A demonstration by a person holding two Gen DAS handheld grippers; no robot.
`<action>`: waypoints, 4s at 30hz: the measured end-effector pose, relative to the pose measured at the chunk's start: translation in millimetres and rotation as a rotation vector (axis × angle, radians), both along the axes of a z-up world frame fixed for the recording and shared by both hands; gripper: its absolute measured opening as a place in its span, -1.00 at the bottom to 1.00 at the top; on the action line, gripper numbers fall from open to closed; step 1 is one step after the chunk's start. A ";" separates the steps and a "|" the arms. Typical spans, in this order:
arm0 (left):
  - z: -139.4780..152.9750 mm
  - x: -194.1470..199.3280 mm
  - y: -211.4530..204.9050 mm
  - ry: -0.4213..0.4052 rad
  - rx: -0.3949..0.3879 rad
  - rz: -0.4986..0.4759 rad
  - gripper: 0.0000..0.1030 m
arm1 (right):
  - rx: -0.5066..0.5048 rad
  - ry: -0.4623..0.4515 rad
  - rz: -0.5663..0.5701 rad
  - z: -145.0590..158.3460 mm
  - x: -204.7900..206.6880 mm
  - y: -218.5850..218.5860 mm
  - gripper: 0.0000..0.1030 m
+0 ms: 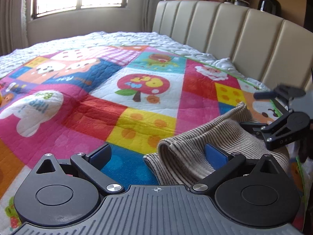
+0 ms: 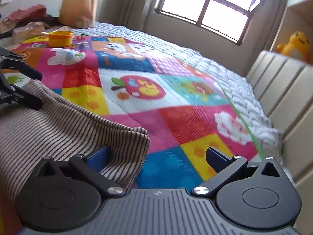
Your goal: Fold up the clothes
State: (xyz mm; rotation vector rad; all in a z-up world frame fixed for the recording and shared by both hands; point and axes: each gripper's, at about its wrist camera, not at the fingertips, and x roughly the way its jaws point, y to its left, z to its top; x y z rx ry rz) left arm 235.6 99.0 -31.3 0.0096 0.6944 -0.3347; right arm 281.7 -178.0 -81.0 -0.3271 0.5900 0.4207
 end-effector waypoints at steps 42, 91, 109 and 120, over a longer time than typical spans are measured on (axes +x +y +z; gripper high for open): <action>-18.1 6.5 12.2 0.060 -0.118 0.023 1.00 | 0.265 -0.030 -0.105 15.0 -74.3 -29.2 1.00; -1.7 -9.4 18.7 0.087 -0.135 0.083 1.00 | 0.835 0.441 -0.242 -20.2 -93.3 -31.2 0.39; -24.1 29.5 5.7 0.192 -0.284 -0.155 1.00 | 0.774 0.398 -0.211 -20.8 -63.4 -44.9 0.40; -22.7 -46.1 -47.0 0.184 -0.346 -0.269 1.00 | 0.463 0.280 -0.062 9.5 12.4 -23.0 0.42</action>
